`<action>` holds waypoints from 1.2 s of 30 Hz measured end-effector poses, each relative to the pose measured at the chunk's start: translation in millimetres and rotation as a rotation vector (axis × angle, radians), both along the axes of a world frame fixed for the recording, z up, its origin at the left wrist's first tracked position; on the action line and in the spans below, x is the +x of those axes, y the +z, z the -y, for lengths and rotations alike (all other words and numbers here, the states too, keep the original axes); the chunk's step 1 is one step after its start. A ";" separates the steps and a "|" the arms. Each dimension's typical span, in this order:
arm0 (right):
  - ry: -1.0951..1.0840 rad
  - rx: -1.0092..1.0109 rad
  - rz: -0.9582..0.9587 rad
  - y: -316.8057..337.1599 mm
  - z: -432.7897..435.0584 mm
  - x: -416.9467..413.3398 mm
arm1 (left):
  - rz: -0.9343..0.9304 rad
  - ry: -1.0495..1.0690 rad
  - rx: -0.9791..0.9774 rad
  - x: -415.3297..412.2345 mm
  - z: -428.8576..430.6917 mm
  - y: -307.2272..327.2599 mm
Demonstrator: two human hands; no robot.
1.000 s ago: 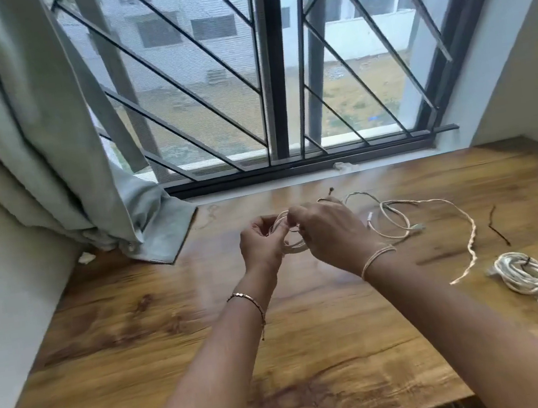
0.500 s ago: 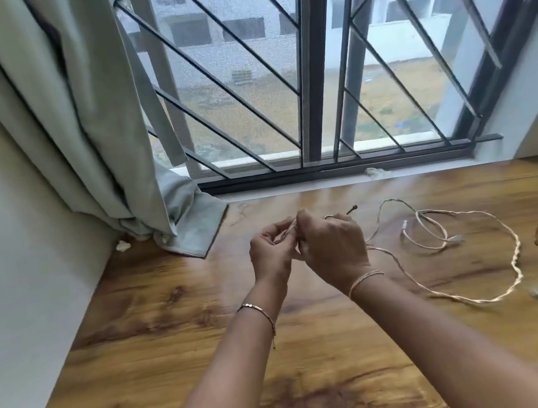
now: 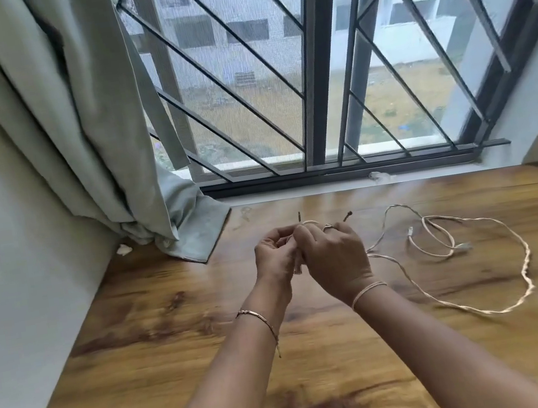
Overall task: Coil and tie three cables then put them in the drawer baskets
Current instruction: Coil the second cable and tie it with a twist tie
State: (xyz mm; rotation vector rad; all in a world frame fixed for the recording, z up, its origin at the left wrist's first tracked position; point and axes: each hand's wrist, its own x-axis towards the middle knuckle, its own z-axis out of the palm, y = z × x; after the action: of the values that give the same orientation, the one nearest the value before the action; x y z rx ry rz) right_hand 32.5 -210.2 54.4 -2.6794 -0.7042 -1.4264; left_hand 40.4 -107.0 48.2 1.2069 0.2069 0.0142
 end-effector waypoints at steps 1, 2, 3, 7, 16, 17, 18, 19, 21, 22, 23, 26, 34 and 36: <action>0.015 -0.008 -0.005 -0.1 1.3 1.7 | -0.003 0.006 0.014 1.6 -1.2 -0.5; 0.024 -0.024 -0.025 0.4 3.6 3.8 | -0.004 0.019 0.022 4.0 -2.9 -1.1; 0.033 -0.042 -0.041 1.1 7.1 5.7 | 0.004 0.033 0.024 5.8 -5.0 -1.2; 0.073 -0.065 -0.072 4.1 21.1 10.9 | 0.036 0.093 -0.032 13.5 -17.8 -1.8; 0.160 0.335 -0.437 4.8 24.5 9.1 | 0.045 0.158 -0.115 19.7 -24.1 -4.3; 0.189 0.372 -0.462 4.0 22.4 8.2 | 0.045 0.165 -0.119 20.5 -24.5 -4.3; 0.206 0.409 -0.484 3.3 19.7 7.3 | 0.048 0.171 -0.123 20.7 -24.6 -3.5; 0.213 0.444 -0.496 3.2 16.5 7.1 | 0.052 0.179 -0.128 20.9 -24.5 -2.4; 0.222 0.499 -0.487 4.5 10.7 8.1 | 0.057 0.197 -0.138 21.7 -24.1 -0.6; 0.238 0.540 -0.475 6.7 7.7 9.2 | 0.059 0.206 -0.140 22.1 -24.1 0.1; 0.261 0.603 -0.468 10.0 4.8 10.2 | 0.059 0.213 -0.133 21.9 -24.1 0.9; 0.255 0.880 -0.474 20.8 -1.3 15.7 | 0.063 0.229 -0.113 23.0 -25.6 1.4; 0.462 1.743 -0.814 43.3 -11.9 25.4 | 0.076 0.230 -0.086 16.5 -32.9 -0.2; 0.494 1.821 -0.879 47.6 -15.9 24.9 | 0.082 0.233 -0.085 16.2 -33.9 0.7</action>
State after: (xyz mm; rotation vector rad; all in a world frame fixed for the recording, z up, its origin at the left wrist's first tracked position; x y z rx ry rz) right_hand 57.4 -194.2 102.0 -1.1568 0.1270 -0.1826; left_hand 56.6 -73.2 48.8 1.0898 0.2728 0.2554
